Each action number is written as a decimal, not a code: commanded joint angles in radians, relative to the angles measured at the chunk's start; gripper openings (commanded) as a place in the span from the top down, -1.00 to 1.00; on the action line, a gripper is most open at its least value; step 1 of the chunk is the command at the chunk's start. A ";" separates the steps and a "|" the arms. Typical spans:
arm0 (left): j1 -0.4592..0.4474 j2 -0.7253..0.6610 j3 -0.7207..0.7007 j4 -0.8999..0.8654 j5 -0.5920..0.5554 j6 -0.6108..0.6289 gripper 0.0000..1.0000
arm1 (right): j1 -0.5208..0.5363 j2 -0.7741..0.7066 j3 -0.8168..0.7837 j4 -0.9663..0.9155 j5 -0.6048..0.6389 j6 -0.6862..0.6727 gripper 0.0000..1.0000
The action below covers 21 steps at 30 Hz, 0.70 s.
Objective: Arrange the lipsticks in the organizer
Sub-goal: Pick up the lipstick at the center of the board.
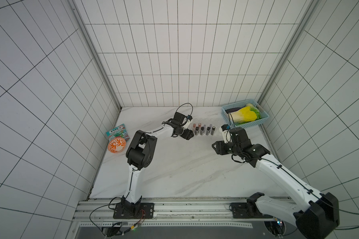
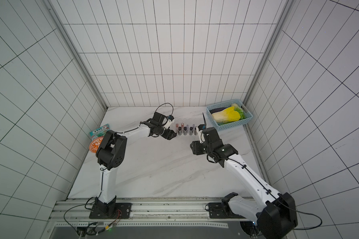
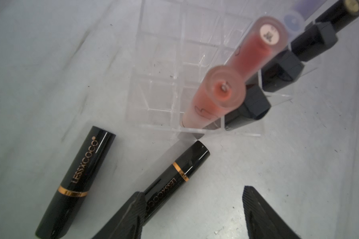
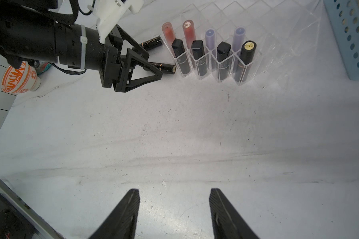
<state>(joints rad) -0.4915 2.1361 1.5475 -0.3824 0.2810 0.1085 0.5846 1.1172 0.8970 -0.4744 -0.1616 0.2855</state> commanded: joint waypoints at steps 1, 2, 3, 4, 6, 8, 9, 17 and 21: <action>-0.005 0.024 0.026 0.050 -0.058 0.023 -0.46 | 0.007 -0.023 -0.029 -0.001 -0.014 0.006 -0.15; -0.005 0.026 0.026 0.050 -0.063 0.024 -0.46 | 0.006 -0.024 -0.030 -0.003 -0.015 0.006 -0.15; -0.005 0.029 0.029 0.050 -0.070 0.026 -0.46 | 0.007 -0.025 -0.030 -0.005 -0.016 0.006 -0.15; -0.005 0.031 0.032 0.050 -0.078 0.028 -0.46 | 0.007 -0.025 -0.031 -0.006 -0.016 0.006 -0.15; -0.003 0.038 0.035 0.054 -0.088 0.031 -0.46 | 0.007 -0.032 -0.036 -0.012 -0.016 0.004 -0.14; -0.002 0.042 0.036 0.053 -0.085 0.034 -0.46 | 0.006 -0.038 -0.040 -0.014 -0.016 0.004 -0.14; -0.002 0.047 0.037 0.049 -0.080 0.036 -0.46 | 0.006 -0.041 -0.043 -0.014 -0.016 0.004 -0.14; -0.016 0.069 0.048 0.006 -0.087 0.051 -0.42 | 0.006 -0.053 -0.037 -0.020 -0.023 0.006 -0.13; -0.067 0.118 0.080 -0.143 -0.226 0.069 -0.33 | 0.007 -0.077 -0.036 -0.037 -0.023 0.004 -0.13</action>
<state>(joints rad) -0.5133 2.2013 1.5902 -0.4095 0.1551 0.1478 0.5846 1.0790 0.8776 -0.4801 -0.1761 0.2855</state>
